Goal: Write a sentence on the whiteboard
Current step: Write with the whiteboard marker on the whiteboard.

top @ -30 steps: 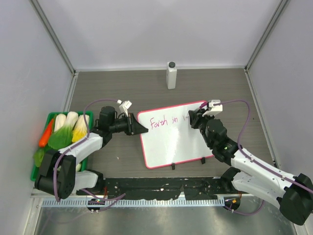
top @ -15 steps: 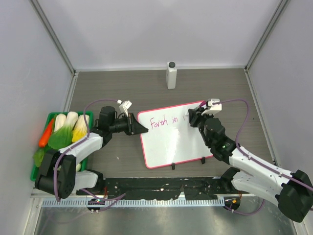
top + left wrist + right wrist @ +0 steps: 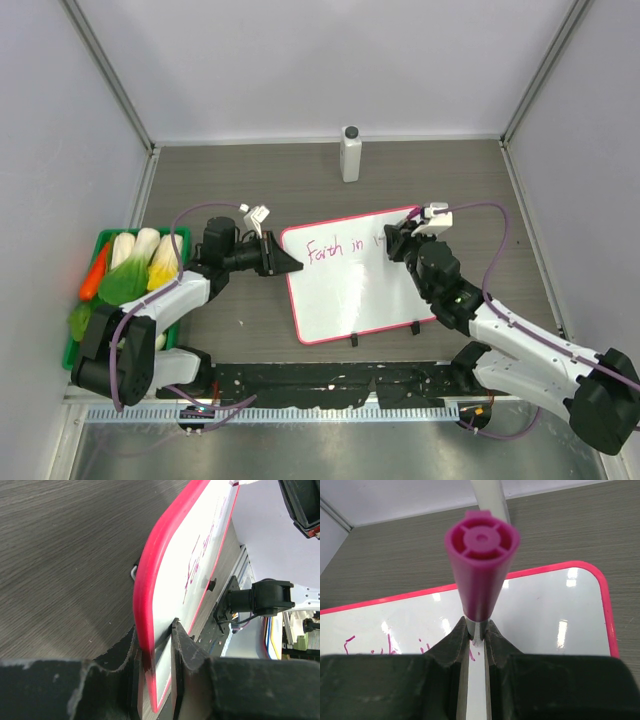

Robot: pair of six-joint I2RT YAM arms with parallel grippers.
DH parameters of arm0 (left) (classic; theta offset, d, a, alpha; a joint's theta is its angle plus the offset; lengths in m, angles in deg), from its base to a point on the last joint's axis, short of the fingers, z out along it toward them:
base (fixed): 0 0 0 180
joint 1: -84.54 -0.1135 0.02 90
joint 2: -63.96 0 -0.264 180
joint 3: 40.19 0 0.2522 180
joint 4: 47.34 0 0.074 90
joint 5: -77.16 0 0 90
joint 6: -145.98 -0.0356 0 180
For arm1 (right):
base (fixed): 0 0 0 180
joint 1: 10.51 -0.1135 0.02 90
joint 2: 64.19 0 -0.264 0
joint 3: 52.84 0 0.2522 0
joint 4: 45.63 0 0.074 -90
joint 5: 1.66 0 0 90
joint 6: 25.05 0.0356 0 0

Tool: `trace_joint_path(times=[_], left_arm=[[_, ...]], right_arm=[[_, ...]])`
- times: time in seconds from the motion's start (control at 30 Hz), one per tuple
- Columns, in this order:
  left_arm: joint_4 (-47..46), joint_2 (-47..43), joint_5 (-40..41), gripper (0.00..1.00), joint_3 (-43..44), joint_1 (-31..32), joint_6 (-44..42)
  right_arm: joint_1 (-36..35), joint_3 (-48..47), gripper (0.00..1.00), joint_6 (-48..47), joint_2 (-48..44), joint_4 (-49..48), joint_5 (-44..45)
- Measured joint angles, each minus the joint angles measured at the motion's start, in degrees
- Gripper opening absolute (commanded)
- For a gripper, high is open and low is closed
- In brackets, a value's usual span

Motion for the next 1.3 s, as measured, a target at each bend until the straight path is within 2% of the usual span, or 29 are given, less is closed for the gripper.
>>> trace_joint_path(times=[0.9, 1.3], left_arm=[[-0.1, 0.0, 0.0, 0.0, 0.0, 0.0, 0.0], [-0.1, 0.0, -0.1, 0.0, 0.0, 0.0, 0.0]], right_arm=[[0.0, 3.3, 0.01, 2.2, -8.1, 8.9, -7.6], [1.2, -2.2, 0.01, 2.9, -5.8, 7.8, -7.6]])
